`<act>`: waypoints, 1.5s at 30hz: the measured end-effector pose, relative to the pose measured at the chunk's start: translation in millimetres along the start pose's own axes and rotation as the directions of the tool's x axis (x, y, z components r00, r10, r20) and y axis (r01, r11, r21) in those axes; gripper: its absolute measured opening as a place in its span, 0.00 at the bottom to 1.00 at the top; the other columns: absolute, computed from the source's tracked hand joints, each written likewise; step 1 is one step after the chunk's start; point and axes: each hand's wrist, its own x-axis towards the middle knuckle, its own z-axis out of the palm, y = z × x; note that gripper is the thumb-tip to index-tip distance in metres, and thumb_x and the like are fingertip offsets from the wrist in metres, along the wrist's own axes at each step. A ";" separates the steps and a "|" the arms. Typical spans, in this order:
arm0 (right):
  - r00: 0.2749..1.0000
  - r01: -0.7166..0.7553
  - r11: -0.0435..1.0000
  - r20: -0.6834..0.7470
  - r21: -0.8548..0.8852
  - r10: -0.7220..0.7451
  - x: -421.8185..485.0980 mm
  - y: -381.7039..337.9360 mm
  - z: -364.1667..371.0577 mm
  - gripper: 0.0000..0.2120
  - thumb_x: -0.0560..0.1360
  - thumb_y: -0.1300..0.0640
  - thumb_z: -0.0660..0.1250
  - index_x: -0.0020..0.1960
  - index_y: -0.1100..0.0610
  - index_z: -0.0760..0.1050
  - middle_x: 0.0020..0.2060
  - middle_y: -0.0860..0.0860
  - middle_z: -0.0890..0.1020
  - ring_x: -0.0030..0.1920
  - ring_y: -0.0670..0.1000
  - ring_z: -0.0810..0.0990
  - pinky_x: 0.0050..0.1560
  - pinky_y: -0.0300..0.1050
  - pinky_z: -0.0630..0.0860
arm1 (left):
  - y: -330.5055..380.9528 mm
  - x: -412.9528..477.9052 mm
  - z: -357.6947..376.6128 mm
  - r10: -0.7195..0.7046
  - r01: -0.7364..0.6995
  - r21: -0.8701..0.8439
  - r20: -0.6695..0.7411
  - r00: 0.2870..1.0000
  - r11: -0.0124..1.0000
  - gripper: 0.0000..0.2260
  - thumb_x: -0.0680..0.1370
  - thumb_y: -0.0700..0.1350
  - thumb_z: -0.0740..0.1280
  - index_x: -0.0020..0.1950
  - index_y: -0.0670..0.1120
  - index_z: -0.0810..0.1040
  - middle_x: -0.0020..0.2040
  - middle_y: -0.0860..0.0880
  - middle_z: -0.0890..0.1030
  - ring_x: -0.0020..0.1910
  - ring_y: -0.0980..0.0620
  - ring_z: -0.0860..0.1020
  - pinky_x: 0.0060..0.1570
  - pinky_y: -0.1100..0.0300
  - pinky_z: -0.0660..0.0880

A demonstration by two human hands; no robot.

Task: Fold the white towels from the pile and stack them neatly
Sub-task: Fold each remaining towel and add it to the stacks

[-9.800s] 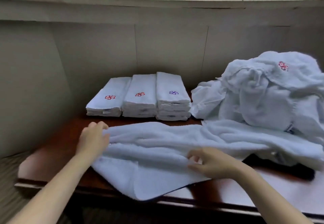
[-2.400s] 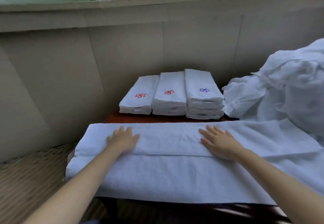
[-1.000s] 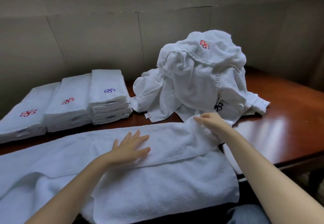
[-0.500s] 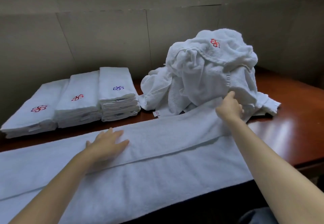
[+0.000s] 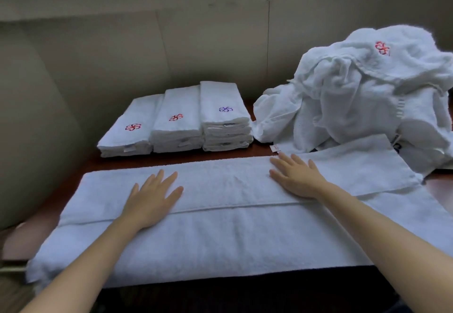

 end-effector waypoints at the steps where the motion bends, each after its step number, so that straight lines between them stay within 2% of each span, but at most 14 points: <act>1: 1.000 -0.026 1.000 -0.009 0.001 0.026 0.4 -0.4 -0.5 0.26 0.80 0.38 0.45 0.76 0.43 0.52 0.77 0.45 0.49 0.77 0.53 0.47 0.73 0.62 0.44 | -6.7 -4.1 -1.8 -0.014 0.014 -0.001 -0.011 1.000 1.000 0.26 0.80 0.64 0.44 0.78 0.61 0.46 0.79 0.53 0.44 0.78 0.53 0.45 0.74 0.47 0.44; 4: 0.996 -0.075 0.995 -0.052 -0.072 0.071 -5.7 -16.8 0.1 0.24 0.81 0.42 0.46 0.74 0.48 0.58 0.75 0.52 0.57 0.74 0.57 0.56 0.71 0.61 0.53 | -10.7 -24.5 -1.1 0.082 -0.083 -0.010 -0.022 0.996 0.997 0.28 0.79 0.66 0.45 0.78 0.61 0.47 0.79 0.54 0.44 0.78 0.54 0.44 0.74 0.49 0.42; 7: 0.966 0.223 0.966 -0.102 -0.131 -0.237 -33.0 -52.3 2.6 0.20 0.81 0.44 0.52 0.70 0.50 0.65 0.69 0.52 0.67 0.69 0.55 0.65 0.68 0.51 0.63 | -2.5 -55.2 3.7 0.345 -0.345 -0.020 0.002 0.939 0.939 0.30 0.72 0.74 0.43 0.73 0.69 0.41 0.77 0.60 0.40 0.77 0.58 0.40 0.73 0.53 0.37; 12: 0.713 0.663 0.708 -0.084 -0.244 -0.696 -106.2 -113.1 32.6 0.23 0.78 0.42 0.53 0.68 0.51 0.71 0.66 0.54 0.74 0.65 0.58 0.74 0.64 0.51 0.71 | -1.8 -89.7 11.6 0.535 -0.539 0.172 0.076 0.842 0.824 0.39 0.66 0.78 0.51 0.69 0.71 0.32 0.74 0.60 0.31 0.74 0.56 0.31 0.70 0.53 0.32; 14: 0.679 0.655 0.641 -0.061 -0.400 -0.732 -123.4 -119.5 40.3 0.31 0.72 0.35 0.57 0.69 0.51 0.71 0.64 0.55 0.77 0.61 0.58 0.78 0.59 0.53 0.76 | -4.3 -99.2 9.7 0.618 -0.593 0.283 0.002 0.786 0.754 0.43 0.67 0.72 0.61 0.77 0.61 0.48 0.78 0.50 0.48 0.77 0.47 0.48 0.73 0.46 0.50; 16: 0.657 0.631 0.613 -0.091 -0.476 -0.748 -127.2 -118.1 42.9 0.35 0.67 0.34 0.66 0.68 0.51 0.73 0.63 0.55 0.78 0.59 0.57 0.79 0.56 0.51 0.78 | -7.2 -106.1 9.6 0.695 -0.624 0.350 -0.123 0.708 0.698 0.35 0.67 0.64 0.70 0.71 0.49 0.71 0.69 0.42 0.72 0.66 0.42 0.73 0.60 0.44 0.74; 20: 0.591 0.688 0.645 -0.258 -0.333 -0.764 -121.3 -119.8 36.3 0.16 0.73 0.49 0.62 0.54 0.56 0.81 0.51 0.52 0.83 0.49 0.54 0.83 0.43 0.44 0.81 | -20.4 -111.1 20.1 0.751 -0.653 0.380 -0.422 0.508 0.656 0.18 0.78 0.50 0.59 0.54 0.42 0.84 0.53 0.43 0.83 0.50 0.44 0.83 0.43 0.53 0.82; 24: 0.705 0.588 0.763 -0.293 -0.269 -0.646 -108.6 -117.8 27.5 0.19 0.63 0.64 0.67 0.53 0.58 0.80 0.40 0.52 0.82 0.36 0.56 0.82 0.28 0.45 0.77 | -32.8 -107.1 8.1 0.643 -0.543 0.372 -0.593 0.485 0.753 0.14 0.70 0.40 0.60 0.53 0.44 0.78 0.39 0.46 0.84 0.32 0.47 0.83 0.23 0.60 0.76; 26: 0.807 0.476 0.839 -0.249 -0.262 -0.536 -100.4 -115.9 21.4 0.26 0.65 0.66 0.66 0.63 0.57 0.74 0.46 0.51 0.81 0.42 0.57 0.81 0.32 0.47 0.75 | -43.3 -102.2 -8.1 0.454 -0.356 0.282 -0.592 0.666 0.891 0.19 0.65 0.39 0.62 0.56 0.47 0.71 0.42 0.47 0.84 0.33 0.46 0.82 0.23 0.59 0.75; 28: 0.871 0.369 0.890 -0.235 -0.268 -0.431 -92.9 -112.6 16.5 0.28 0.72 0.62 0.59 0.71 0.51 0.62 0.55 0.48 0.77 0.52 0.55 0.78 0.40 0.49 0.74 | -64.3 -94.9 -29.9 0.069 0.002 0.148 -0.472 0.879 0.989 0.21 0.66 0.38 0.65 0.57 0.52 0.71 0.50 0.52 0.80 0.44 0.45 0.81 0.35 0.57 0.74; 31: 0.915 0.231 0.937 -0.270 -0.263 -0.301 -83.3 -110.5 5.5 0.24 0.73 0.58 0.57 0.68 0.48 0.61 0.56 0.46 0.76 0.53 0.54 0.78 0.41 0.47 0.74 | -111.1 -88.0 -59.0 -0.289 0.272 -0.110 -0.201 0.936 0.956 0.07 0.68 0.39 0.61 0.40 0.51 0.73 0.42 0.52 0.78 0.41 0.46 0.75 0.36 0.57 0.67; 36: 0.928 0.097 0.990 -0.351 -0.104 -0.128 -58.3 -93.1 -19.7 0.03 0.74 0.58 0.60 0.46 0.53 0.71 0.42 0.51 0.77 0.48 0.59 0.78 0.38 0.47 0.69 | -168.8 -97.3 -77.5 -0.223 0.078 -0.586 -0.180 0.958 0.807 0.15 0.73 0.31 0.65 0.37 0.51 0.83 0.38 0.54 0.84 0.39 0.55 0.80 0.42 0.58 0.74; 42: 0.966 0.142 0.984 -0.232 0.108 -0.113 -2.0 -76.8 -43.1 0.18 0.79 0.54 0.62 0.31 0.51 0.64 0.29 0.46 0.71 0.36 0.53 0.70 0.32 0.44 0.60 | -158.1 -63.1 -60.8 -0.274 -0.043 -0.916 -0.164 0.948 0.400 0.07 0.81 0.45 0.63 0.47 0.46 0.80 0.47 0.47 0.84 0.47 0.47 0.79 0.51 0.50 0.73; 45: 0.979 0.110 0.994 -0.177 0.025 -0.104 21.2 -81.3 -25.3 0.17 0.81 0.51 0.58 0.33 0.52 0.66 0.40 0.54 0.80 0.45 0.58 0.75 0.41 0.47 0.66 | -150.0 -32.6 -49.8 -0.497 0.124 -0.860 -0.163 0.852 0.495 0.15 0.82 0.50 0.59 0.47 0.41 0.78 0.49 0.41 0.82 0.49 0.43 0.79 0.47 0.54 0.71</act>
